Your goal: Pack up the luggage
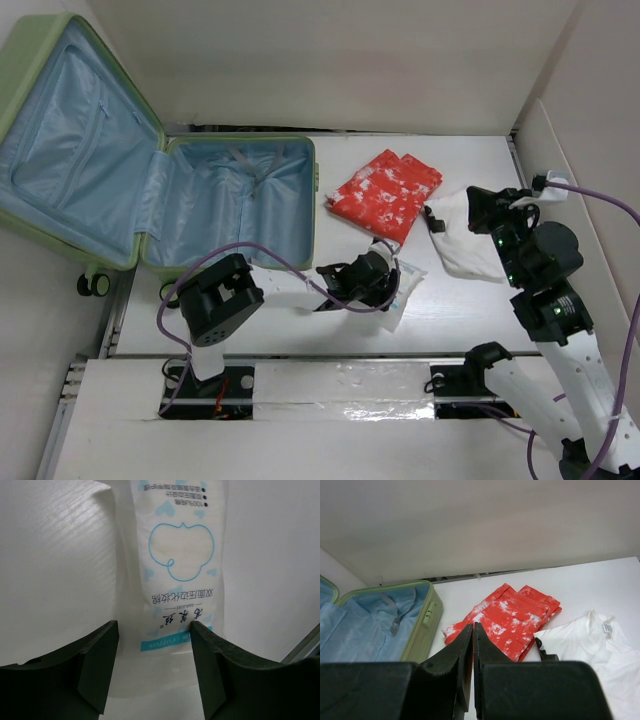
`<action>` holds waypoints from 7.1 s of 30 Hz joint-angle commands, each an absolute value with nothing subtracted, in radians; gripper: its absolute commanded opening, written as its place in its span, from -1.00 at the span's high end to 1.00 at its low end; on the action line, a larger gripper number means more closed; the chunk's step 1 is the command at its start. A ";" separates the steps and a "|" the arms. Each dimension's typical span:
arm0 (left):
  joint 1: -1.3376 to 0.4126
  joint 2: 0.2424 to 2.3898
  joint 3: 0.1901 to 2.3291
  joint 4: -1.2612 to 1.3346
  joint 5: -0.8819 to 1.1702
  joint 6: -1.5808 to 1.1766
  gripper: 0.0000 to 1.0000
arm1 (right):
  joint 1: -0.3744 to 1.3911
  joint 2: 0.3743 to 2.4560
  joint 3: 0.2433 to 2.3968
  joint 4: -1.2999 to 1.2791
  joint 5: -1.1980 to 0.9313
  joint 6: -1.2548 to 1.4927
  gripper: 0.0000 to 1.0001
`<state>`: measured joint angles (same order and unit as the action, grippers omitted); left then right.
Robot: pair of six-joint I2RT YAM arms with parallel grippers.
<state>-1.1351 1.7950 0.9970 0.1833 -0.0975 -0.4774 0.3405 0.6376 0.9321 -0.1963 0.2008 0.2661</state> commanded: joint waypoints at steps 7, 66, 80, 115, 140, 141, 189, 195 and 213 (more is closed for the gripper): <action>-1.127 1.858 1.062 0.261 -0.034 -0.422 1.00 | 0.334 0.658 0.919 -0.136 0.164 0.259 0.81; -1.049 2.491 2.061 0.100 -0.122 -0.695 -0.37 | 0.334 0.600 0.994 -0.181 0.199 0.295 0.17; -1.049 2.580 2.118 0.055 -0.103 -0.785 -0.50 | 0.334 0.604 0.957 -0.137 0.120 0.314 0.17; -1.150 2.262 1.440 0.422 -0.130 -0.818 -0.35 | 0.334 0.630 0.939 -0.081 0.008 0.328 0.48; -0.916 2.033 1.638 0.425 0.155 -0.486 1.00 | 0.334 0.572 0.957 -0.095 0.046 0.324 0.53; -0.872 2.022 1.675 0.395 0.200 -0.480 1.00 | 0.334 0.568 0.960 -0.100 0.051 0.322 0.53; -0.475 1.159 0.911 0.397 -0.380 -0.667 0.83 | 0.344 0.601 0.880 -0.092 -0.014 0.308 1.00; -0.828 1.557 1.196 0.326 -0.469 -0.629 1.00 | 0.344 0.583 0.908 -0.144 0.052 0.291 0.94; -0.868 2.065 1.499 0.043 -0.526 -1.078 -0.45 | 0.344 0.565 0.908 -0.186 0.091 0.272 0.75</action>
<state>-0.8753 2.1056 1.5051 0.0566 -0.4782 -0.9874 0.3416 0.5644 0.8829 -0.2016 0.0769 0.2871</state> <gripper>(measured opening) 0.723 0.124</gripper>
